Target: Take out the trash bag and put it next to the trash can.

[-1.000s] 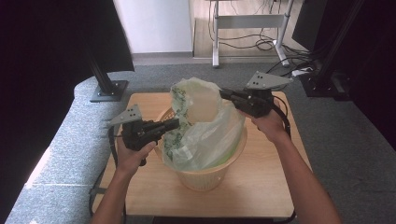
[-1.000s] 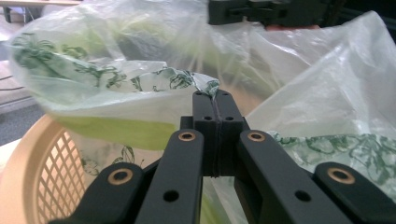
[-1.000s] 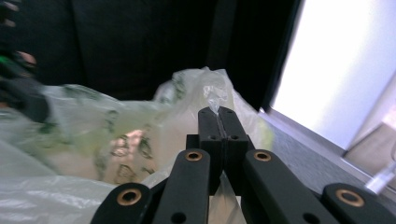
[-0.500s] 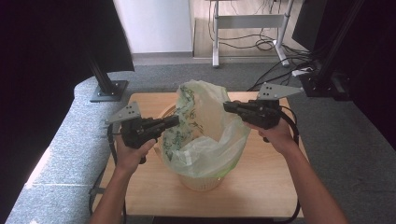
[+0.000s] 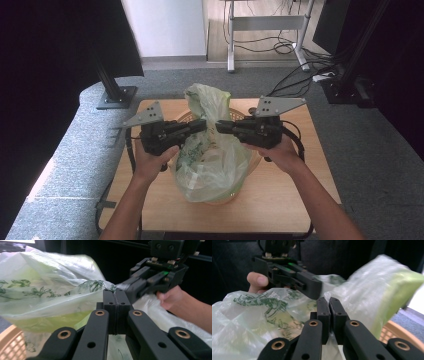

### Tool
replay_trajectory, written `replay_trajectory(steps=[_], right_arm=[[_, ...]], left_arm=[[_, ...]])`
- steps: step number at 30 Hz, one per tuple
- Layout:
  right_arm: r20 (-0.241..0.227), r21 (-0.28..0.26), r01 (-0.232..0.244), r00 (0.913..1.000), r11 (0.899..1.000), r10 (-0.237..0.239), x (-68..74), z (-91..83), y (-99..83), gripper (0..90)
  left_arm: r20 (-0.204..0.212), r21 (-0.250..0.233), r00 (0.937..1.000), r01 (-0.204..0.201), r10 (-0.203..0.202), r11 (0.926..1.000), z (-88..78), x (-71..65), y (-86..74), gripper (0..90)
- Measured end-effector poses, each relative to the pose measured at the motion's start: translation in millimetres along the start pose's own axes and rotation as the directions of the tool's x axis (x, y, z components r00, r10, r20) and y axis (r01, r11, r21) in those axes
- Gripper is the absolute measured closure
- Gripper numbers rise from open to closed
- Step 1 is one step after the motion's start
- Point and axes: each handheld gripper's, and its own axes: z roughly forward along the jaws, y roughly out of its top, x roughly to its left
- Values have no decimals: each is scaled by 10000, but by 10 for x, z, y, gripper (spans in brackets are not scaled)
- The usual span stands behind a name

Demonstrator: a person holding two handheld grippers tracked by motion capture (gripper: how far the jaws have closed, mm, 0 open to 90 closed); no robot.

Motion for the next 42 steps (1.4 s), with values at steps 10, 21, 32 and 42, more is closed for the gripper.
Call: replay_trajectory(steps=[10, 21, 32, 42], right_arm=[[-229, 826, -179, 9995, 9964, 199, 27, 196, -72, 605], [498, 1317, 599, 9965, 9895, -669, 109, 348, -71, 880], [1076, 354, 526, 9926, 9980, -561, 32, 33, 90, 892], [936, -716, 723, 9934, 9948, -655, 161, -96, 559, 892]], left_arm=[[313, 79, 9992, 241, -244, 9997, 64, 11, -33, 894], [690, 222, 9975, 162, -177, 9996, 69, -9, -8, 846], [-58, -1297, 9925, 1207, -1225, 9842, -561, 319, -79, 469], [245, -30, 9989, 409, -408, 9992, -435, 286, -251, 198]])
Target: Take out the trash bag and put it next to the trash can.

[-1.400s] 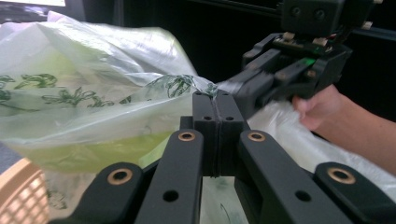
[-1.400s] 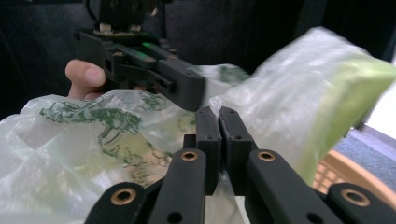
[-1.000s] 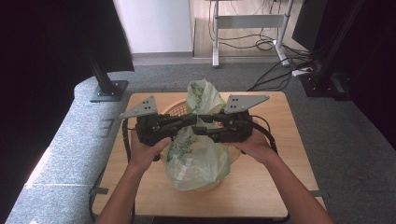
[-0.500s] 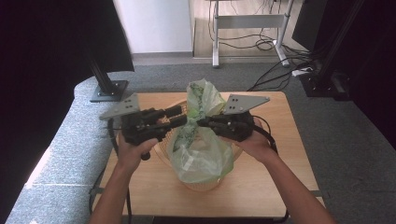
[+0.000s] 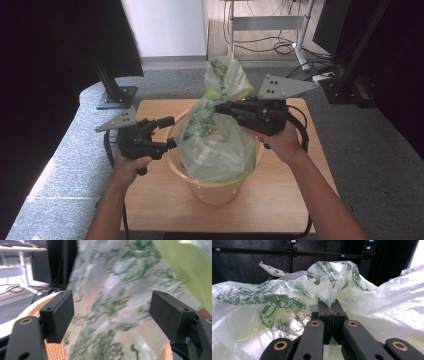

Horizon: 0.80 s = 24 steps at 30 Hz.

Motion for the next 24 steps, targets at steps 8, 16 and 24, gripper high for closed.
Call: replay_trajectory(steps=[8, 16, 24], right_arm=[[-389, 369, 150, 9992, 9992, -136, 185, 284, -57, 892], [-836, 865, 258, 9963, 9959, -185, 326, 383, -91, 893], [-997, 1022, 118, 9950, 9947, -15, 324, 361, -116, 890]], left_arm=[[-135, 1425, 9928, -1161, 1192, 9830, 453, -259, 33, 137], [-320, 1147, 9882, -1454, 1500, 9827, 689, -374, 115, 242], [793, 883, 9860, -1538, 1470, 9842, 696, -368, 143, 751]])
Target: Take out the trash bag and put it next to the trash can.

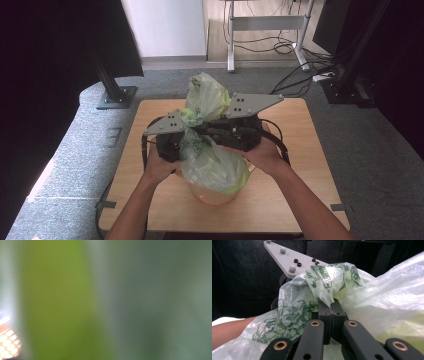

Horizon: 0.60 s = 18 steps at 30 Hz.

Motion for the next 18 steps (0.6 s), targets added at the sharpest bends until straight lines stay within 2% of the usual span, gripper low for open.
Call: replay_trajectory(steps=[1, 2, 4, 6, 8, 11, 14, 15, 16, 17, 18], right_arm=[[-8, -20, 9, 10000, 10000, -9, -5, -9, -8, 869], [-49, -90, 12, 10000, 10000, -12, -10, -20, -18, 816], [-188, -223, -67, 9998, 9997, 63, -24, -68, -30, 656], [315, -597, -92, 9994, 9982, 111, -21, -174, -36, 471], [502, -885, -159, 9985, 9959, 204, -45, -329, -45, 388], [804, -1472, -330, 9957, 9885, 452, -109, -597, -103, 335], [651, -1702, -626, 9951, 9834, 746, -194, -817, -217, 302], [712, -1599, -624, 9947, 9852, 746, -222, -860, -270, 284], [868, -1258, -590, 9937, 9903, 703, -275, -890, -390, 239], [868, -1258, -590, 9937, 9903, 703, -275, -890, -390, 239], [989, -811, -606, 9927, 9949, 685, -320, -851, -508, 189]], left_arm=[[116, 2, 9999, 69, -69, 10000, 1, 7, -1, 828], [194, -1, 9997, 163, -163, 9999, 1, 16, -3, 828], [196, -16, 9993, 319, -319, 9995, -12, 36, -10, 855], [71, -91, 9991, 429, -428, 9990, -54, 63, -23, 861], [41, -243, 9984, 568, -567, 9981, -119, 99, -35, 864], [-66, -510, 9970, 771, -775, 9957, -238, 141, -39, 866], [-188, -677, 9961, 849, -863, 9941, -336, 157, -23, 866], [-175, -738, 9960, 860, -875, 9936, -358, 157, -13, 866], [-150, -805, 9959, 877, -892, 9929, -372, 155, -1, 865], [-119, -852, 9958, 897, -911, 9923, -379, 153, 14, 865], [-62, -886, 9958, 906, -915, 9919, -378, 152, 31, 864]])
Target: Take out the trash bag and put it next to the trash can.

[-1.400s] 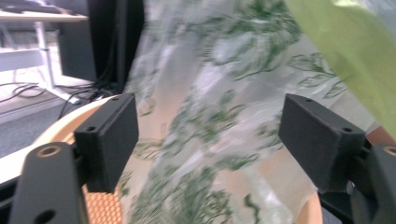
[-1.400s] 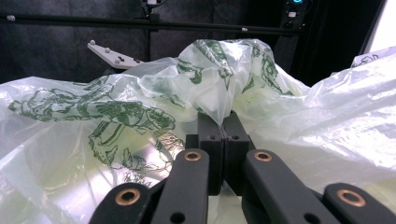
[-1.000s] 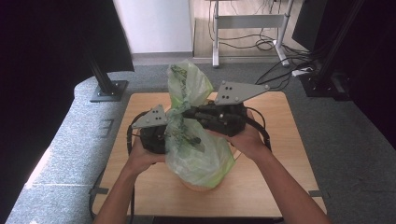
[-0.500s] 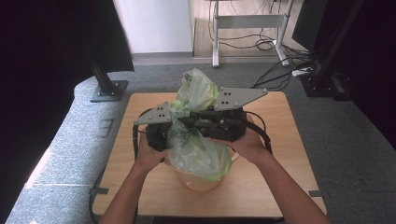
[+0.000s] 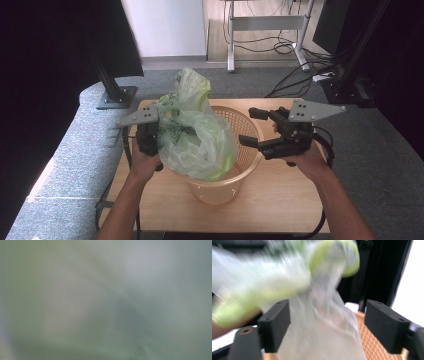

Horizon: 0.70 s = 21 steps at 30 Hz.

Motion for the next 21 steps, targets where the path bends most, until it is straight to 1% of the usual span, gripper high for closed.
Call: replay_trajectory(steps=[1, 2, 4, 5, 6, 7, 8, 10, 11, 12, 13, 15, 16, 17, 18, 19, 20, 21], right_arm=[[74, 185, 42, 10000, 9998, -44, -18, 38, -54, 164], [74, 185, 42, 10000, 9998, -44, -18, 38, -54, 164], [325, 514, 243, 9991, 9984, -260, -42, 127, -143, 138], [344, 617, 303, 9989, 9976, -324, -52, 175, -176, 129], [270, 673, 287, 9992, 9973, -305, -57, 225, -201, 113], [16, 646, 205, 9998, 9977, -206, -50, 320, -221, 91], [16, 646, 205, 9998, 9977, -206, -50, 320, -221, 91], [-309, 468, 168, 9994, 9988, -154, -16, 413, -215, 73], [-334, 477, 261, 9991, 9985, -245, 7, 467, -206, 69], [-358, 620, 411, 9986, 9972, -390, 48, 587, -190, 63], [-358, 620, 411, 9986, 9972, -390, 48, 587, -190, 63], [-411, 807, 554, 9978, 9952, -523, 85, 702, -174, 64], [-422, 888, 593, 9976, 9943, -557, 106, 755, -164, 79], [-510, 932, 680, 9967, 9933, -634, 124, 803, -155, 132], [-592, 1052, 1009, 9937, 9893, -950, 171, 876, -143, 265], [-592, 1052, 1009, 9937, 9893, -950, 171, 876, -143, 265], [-371, 1214, 1187, 9927, 9855, -1150, 208, 942, -135, 419], [-371, 1214, 1187, 9927, 9855, -1150, 208, 942, -135, 419]], left_arm=[[52, -18, 10000, 9, -9, 10000, 9, -5, 17, 864], [61, 15, 10000, -20, 20, 10000, 22, -12, 34, 864], [143, 53, 9999, -46, 45, 10000, 52, -23, 63, 863], [165, 83, 9998, -64, 63, 9999, 64, -30, 77, 862], [175, 113, 9998, -96, 94, 9999, 76, -36, 89, 862], [201, 102, 9998, -84, 82, 9999, 87, -41, 99, 860], [174, 77, 9998, -84, 83, 9999, 97, -43, 107, 860], [243, 5, 9997, -28, 28, 10000, 119, -40, 124, 859], [316, -32, 9995, -7, 8, 10000, 131, -38, 131, 859], [358, -58, 9994, 19, -17, 10000, 143, -40, 139, 858], [412, -75, 9991, 49, -46, 10000, 156, -45, 145, 858], [471, -107, 9989, 64, -59, 9999, 182, -57, 151, 858], [421, -134, 9991, 63, -58, 9999, 194, -64, 150, 857], [437, -155, 9990, 86, -79, 9998, 203, -66, 147, 856], [443, -187, 9990, 97, -89, 9998, 209, -66, 142, 856], [475, -223, 9988, 134, -124, 9997, 212, -62, 136, 856], [532, -287, 9984, 203, -187, 9994, 212, -53, 130, 856], [624, -342, 9977, 286, -264, 9990, 210, -37, 123, 856]])
